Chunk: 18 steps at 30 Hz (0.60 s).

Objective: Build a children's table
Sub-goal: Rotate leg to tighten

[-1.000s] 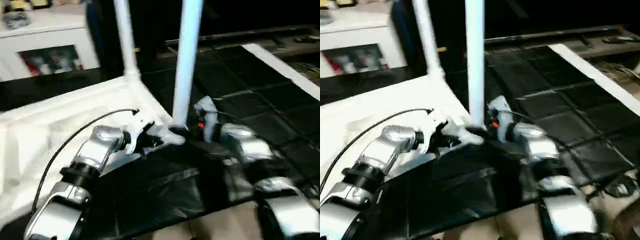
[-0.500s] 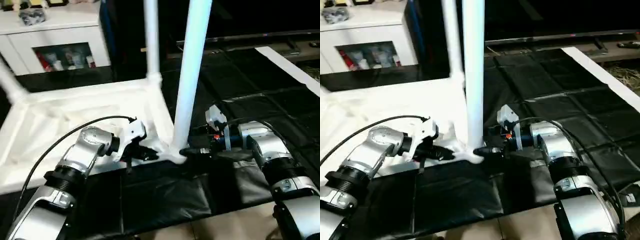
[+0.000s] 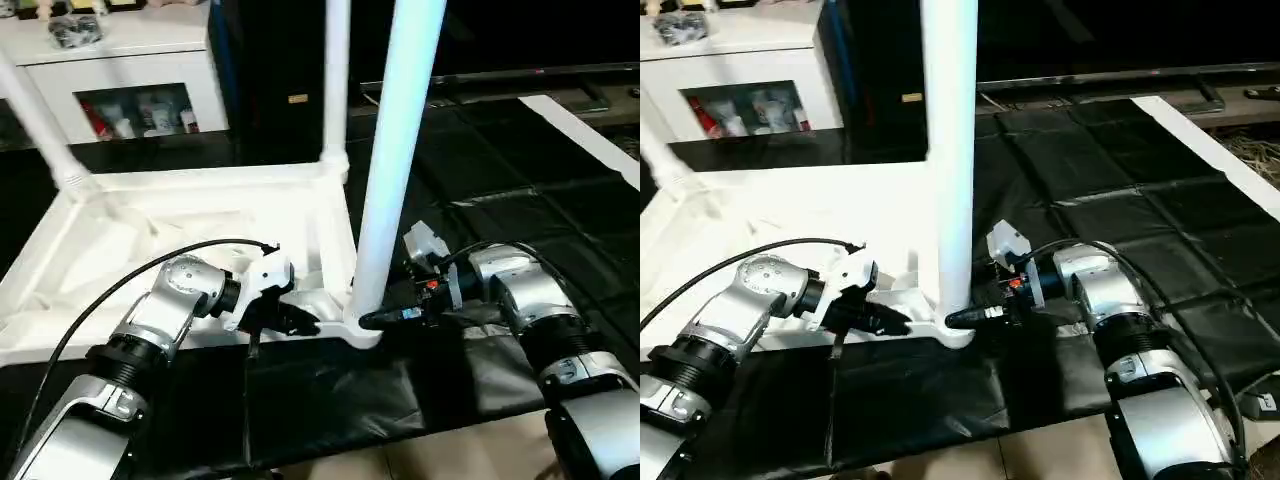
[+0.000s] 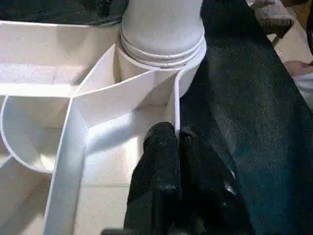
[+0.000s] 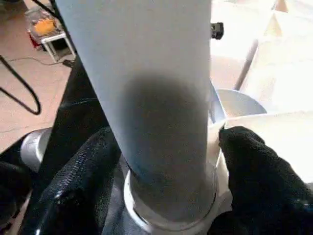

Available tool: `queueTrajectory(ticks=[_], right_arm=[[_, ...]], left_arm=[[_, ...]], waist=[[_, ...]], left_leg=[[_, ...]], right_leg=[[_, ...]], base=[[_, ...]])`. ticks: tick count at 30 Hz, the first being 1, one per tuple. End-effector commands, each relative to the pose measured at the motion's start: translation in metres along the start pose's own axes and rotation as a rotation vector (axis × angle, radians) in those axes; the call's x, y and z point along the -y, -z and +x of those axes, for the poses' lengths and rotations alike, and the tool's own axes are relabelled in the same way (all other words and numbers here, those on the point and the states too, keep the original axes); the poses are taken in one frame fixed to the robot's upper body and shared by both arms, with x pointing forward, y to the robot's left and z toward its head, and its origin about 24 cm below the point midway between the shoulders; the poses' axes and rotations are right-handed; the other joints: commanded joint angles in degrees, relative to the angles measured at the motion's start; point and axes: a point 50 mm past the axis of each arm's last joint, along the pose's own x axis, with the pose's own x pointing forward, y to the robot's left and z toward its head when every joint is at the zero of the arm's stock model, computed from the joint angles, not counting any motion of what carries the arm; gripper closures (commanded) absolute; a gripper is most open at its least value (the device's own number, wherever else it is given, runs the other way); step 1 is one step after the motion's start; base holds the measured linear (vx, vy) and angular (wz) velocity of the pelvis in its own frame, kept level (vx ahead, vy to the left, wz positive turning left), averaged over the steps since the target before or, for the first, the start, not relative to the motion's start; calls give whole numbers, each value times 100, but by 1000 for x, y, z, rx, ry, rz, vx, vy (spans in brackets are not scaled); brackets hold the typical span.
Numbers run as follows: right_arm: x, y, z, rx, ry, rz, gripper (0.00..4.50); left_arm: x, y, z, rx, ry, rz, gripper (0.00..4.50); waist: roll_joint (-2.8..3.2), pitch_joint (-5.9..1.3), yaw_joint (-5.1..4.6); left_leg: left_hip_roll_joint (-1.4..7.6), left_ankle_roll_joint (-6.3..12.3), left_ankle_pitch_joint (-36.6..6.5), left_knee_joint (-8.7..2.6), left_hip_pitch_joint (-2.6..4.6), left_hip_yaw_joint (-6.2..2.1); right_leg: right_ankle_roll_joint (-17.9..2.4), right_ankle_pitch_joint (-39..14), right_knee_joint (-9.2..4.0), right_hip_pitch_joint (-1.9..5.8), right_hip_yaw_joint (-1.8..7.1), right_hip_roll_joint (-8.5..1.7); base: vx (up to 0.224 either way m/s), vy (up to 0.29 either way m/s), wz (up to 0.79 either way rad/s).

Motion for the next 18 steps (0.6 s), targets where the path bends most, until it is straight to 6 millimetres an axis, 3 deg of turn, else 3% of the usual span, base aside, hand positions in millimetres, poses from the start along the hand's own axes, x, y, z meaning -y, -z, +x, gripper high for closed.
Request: queueTrajectory(ticks=[1, 9, 11, 18], right_arm=[[2, -9, 0, -15, -27, -37, 143], [0, -7, 6, -15, -48, -44, 199], [0, -7, 6, -14, -50, -44, 231], [-2, -4, 10, -2, -63, -37, 250]], left_arm=[[2, -10, 1, 12, 49, 64, 450], [1, -9, 0, 7, 45, 66, 450], [1, -9, 0, 7, 45, 65, 450], [2, -8, 2, 12, 44, 56, 450]], waist=[[-72, -448, -43], [-56, -455, -41], [-61, -456, -43], [-24, -456, -42]], left_leg=[[148, 378, -1284, -375, 71, 0], [147, 372, -1248, -369, 73, -1], [145, 370, -1248, -370, 70, -1], [148, 342, -1327, -373, 85, -6]], right_leg=[[-1211, -1780, -369, 332, 255, -311], [-1221, -1727, -358, 328, 254, -307], [-1222, -1723, -359, 333, 254, -303], [-1251, -1705, -359, 332, 252, -300]], base=[[0, 0, 0], [0, 0, 0], [0, 0, 0], [0, 0, 0]])
